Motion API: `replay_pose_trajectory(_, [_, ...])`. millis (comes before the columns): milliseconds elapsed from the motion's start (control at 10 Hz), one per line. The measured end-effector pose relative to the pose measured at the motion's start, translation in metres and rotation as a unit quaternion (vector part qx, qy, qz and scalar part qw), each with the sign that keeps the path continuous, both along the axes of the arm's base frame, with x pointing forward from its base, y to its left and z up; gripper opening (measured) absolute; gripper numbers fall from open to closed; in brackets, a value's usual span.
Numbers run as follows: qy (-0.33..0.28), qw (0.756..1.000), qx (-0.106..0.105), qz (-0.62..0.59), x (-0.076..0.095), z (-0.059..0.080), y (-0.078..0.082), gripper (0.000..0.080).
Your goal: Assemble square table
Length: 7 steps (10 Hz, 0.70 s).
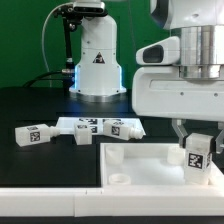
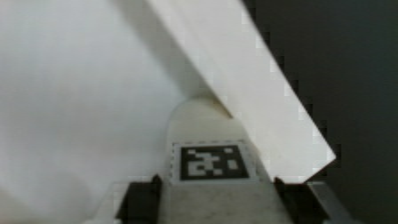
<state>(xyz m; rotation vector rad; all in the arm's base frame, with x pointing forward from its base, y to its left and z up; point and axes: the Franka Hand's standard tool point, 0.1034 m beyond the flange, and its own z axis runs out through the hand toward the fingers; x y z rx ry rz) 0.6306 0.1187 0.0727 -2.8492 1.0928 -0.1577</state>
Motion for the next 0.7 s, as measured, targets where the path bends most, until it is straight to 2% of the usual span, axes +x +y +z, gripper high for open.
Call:
replay_pose_trajectory(100, [0.002,0.997,0.003,-0.074,-0.0006,0.0004,0.002,0.0288])
replay_pose_trajectory(200, [0.002,0.986,0.017,-0.168,0.0005,0.0002,0.0024,0.0288])
replay_pose_trajectory(400, [-0.002,0.941,0.068,-0.333,0.005,-0.0002,-0.0025,0.0291])
replay_pose_trajectory(600, [0.0,0.929,0.072,-0.363,0.0048,0.0001,-0.0018,0.0291])
replay_pose_trajectory(700, [-0.003,0.948,0.062,-0.311,0.0046,-0.0001,-0.0016,0.0291])
